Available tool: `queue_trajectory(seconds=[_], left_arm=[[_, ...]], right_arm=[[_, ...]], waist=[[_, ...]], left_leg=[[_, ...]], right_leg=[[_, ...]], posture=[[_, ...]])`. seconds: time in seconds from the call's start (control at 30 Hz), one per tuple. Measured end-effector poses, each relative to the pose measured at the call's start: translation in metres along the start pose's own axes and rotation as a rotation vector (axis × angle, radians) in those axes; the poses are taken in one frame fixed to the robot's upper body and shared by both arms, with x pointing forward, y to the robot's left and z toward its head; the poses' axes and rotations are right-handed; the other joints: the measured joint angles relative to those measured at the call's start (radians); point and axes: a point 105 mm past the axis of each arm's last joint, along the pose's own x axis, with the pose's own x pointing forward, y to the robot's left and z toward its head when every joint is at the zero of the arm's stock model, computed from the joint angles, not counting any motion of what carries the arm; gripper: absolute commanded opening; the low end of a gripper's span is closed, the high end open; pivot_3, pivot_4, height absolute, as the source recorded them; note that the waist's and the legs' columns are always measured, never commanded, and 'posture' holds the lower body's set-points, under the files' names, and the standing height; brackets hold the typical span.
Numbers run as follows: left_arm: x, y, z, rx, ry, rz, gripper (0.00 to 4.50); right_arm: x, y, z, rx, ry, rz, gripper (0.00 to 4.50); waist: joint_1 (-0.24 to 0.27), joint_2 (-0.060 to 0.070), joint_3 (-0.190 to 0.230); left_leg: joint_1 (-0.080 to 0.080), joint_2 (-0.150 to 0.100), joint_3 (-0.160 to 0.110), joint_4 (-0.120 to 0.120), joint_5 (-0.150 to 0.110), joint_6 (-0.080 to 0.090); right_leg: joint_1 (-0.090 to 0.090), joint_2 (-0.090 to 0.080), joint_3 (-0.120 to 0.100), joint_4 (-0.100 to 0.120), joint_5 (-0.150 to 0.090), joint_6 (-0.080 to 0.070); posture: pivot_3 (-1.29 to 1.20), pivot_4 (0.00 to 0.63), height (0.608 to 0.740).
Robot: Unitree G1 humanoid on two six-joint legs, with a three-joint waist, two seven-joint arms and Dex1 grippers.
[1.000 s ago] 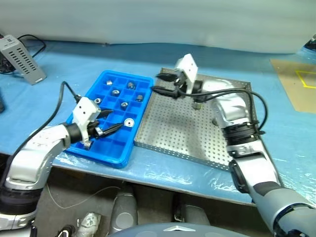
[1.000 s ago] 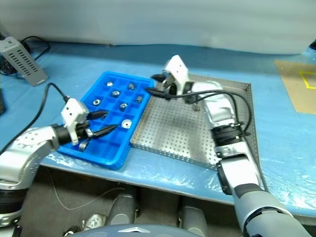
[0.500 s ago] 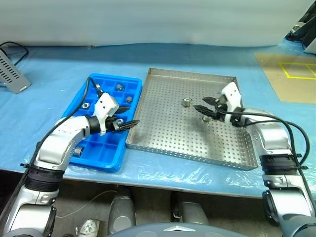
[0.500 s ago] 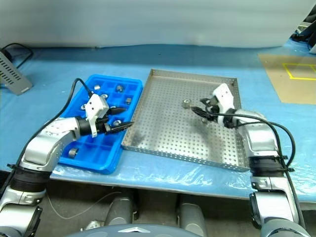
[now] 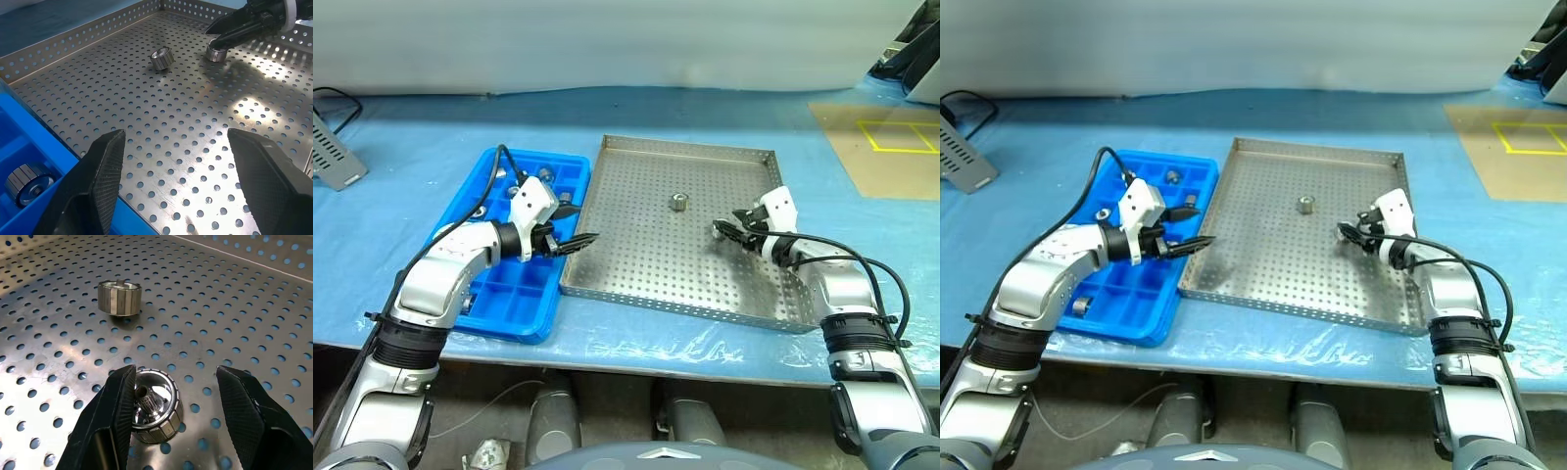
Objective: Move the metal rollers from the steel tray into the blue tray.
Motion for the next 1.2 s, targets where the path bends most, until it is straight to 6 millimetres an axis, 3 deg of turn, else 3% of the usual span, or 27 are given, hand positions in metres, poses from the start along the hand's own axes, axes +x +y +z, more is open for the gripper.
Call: queue_trajectory(seconds=[0.1,0.3,0.47,0.57,0.67,0.7,0.83,0.97,1.07,1.2], left_arm=[[0.0,-0.002,-0.001,-0.002,0.003,-0.003,3.55],[0.0,-0.004,0.0,-0.004,0.007,-0.006,3.55],[-0.001,-0.003,-0.001,-0.006,0.012,-0.004,3.55],[-0.001,-0.004,0.0,-0.006,0.014,-0.004,3.55],[-0.001,-0.004,-0.001,-0.008,0.017,-0.004,3.55],[-0.001,-0.004,-0.001,-0.008,0.017,-0.004,3.55],[-0.001,-0.005,-0.003,-0.007,0.018,-0.003,3.55],[-0.003,-0.007,-0.008,-0.012,0.025,-0.004,3.55],[-0.006,-0.007,-0.011,-0.006,0.031,-0.008,3.55],[-0.014,-0.004,-0.008,0.013,0.029,-0.021,3.55]], right_arm=[[0.001,-0.003,-0.003,0.008,0.001,-0.01,4.21],[0.012,0.021,-0.011,0.033,0.017,0.082,4.21],[0.014,0.02,-0.015,0.02,0.032,0.061,4.21],[0.014,0.017,-0.017,0.014,0.031,0.039,3.64],[0.014,0.014,-0.018,0.004,0.028,0.018,2.68],[0.015,0.013,-0.018,0.003,0.027,0.01,2.68],[0.016,0.013,-0.017,0.004,0.025,0.011,1.69],[0.017,0.014,-0.016,0.006,0.024,0.016,1.67],[0.018,0.026,-0.007,0.031,0.01,0.09,1.67],[0.021,0.058,0.038,0.049,-0.098,0.238,1.67]], waist=[[0.0,0.0,0.0],[0.0,0.0,0.0],[0.001,0.0,0.0],[0.001,0.0,0.0],[0.0,0.0,0.0],[0.0,0.0,0.0],[-0.001,0.0,0.0],[-0.001,0.0,0.0],[-0.002,0.001,0.0],[-0.003,0.001,0.001]], left_leg=[[0.001,0.0,0.0,0.002,0.0,0.001],[0.0,0.0,0.0,0.002,-0.001,0.001],[0.0,0.0,0.0,0.002,-0.001,0.001],[0.0,0.0,0.0,0.002,-0.001,0.001],[0.001,0.0,0.0,0.002,-0.001,0.001],[0.001,0.0,0.0,0.002,-0.001,0.001],[0.001,0.0,0.0,0.002,-0.001,0.001],[0.0,0.0,0.0,0.002,-0.001,0.001],[0.0,0.0,0.0,0.001,-0.001,0.001],[0.0,0.001,0.0,0.0,0.0,0.0]], right_leg=[[0.002,0.0,0.0,0.0,0.0,0.0],[0.002,-0.001,0.0,0.0,0.0,0.0],[0.002,-0.001,0.0,-0.001,0.0,0.0],[0.002,-0.001,0.0,0.0,0.0,0.0],[0.002,-0.001,0.0,0.0,0.0,0.0],[0.002,-0.001,0.0,0.0,0.0,0.0],[0.002,-0.001,0.0,0.0,0.0,0.0],[0.002,-0.001,0.0,-0.001,0.0,0.0],[0.001,-0.001,0.0,0.0,0.0,0.0],[-0.001,0.0,0.0,0.0,0.0,0.0]], posture=[[-0.13,0.15,0.74],[-0.13,0.15,0.74],[-0.13,0.15,0.74],[-0.13,0.15,0.74],[-0.13,0.15,0.74],[-0.13,0.15,0.74],[-0.13,0.15,0.74],[-0.13,0.15,0.74],[-0.11,0.15,0.74],[-0.08,0.15,0.74]])
